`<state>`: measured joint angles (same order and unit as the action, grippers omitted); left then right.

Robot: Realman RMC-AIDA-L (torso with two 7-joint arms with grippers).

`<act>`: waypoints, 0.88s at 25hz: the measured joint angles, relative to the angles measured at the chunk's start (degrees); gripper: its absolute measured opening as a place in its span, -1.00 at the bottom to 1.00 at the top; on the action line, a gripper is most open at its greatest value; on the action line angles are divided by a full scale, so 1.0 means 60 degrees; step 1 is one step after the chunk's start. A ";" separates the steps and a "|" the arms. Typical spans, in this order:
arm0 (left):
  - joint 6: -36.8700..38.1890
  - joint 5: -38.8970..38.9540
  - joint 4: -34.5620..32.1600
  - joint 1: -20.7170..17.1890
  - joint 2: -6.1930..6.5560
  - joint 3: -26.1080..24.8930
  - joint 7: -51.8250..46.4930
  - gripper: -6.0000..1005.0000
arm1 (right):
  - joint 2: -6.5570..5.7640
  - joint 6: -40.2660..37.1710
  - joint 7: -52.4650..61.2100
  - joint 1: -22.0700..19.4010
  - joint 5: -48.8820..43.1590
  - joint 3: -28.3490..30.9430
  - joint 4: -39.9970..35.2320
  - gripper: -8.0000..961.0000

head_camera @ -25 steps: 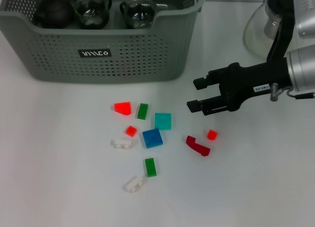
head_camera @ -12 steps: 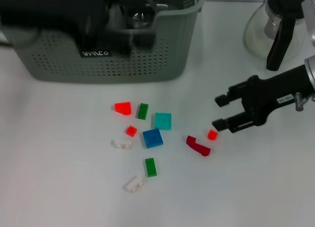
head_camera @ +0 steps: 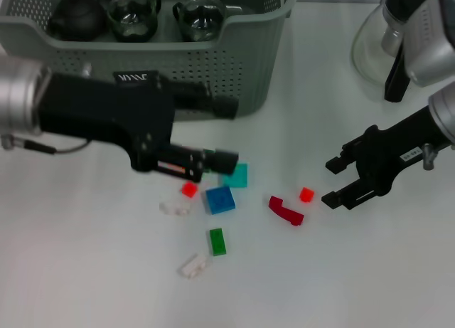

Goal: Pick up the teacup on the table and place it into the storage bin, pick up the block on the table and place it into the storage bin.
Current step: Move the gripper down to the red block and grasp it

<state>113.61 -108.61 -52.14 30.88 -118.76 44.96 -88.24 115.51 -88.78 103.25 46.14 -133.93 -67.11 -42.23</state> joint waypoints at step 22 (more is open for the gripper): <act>-0.1804 -0.1681 0.1351 -0.0014 -0.0091 0.0052 0.2003 0.59 | 0.0802 0.0524 0.1648 0.1289 -0.2154 -0.0794 -0.0137 0.51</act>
<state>102.79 -118.70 -44.03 30.79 -119.30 45.27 -76.22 120.32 -85.63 113.14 53.88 -146.85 -71.87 -43.05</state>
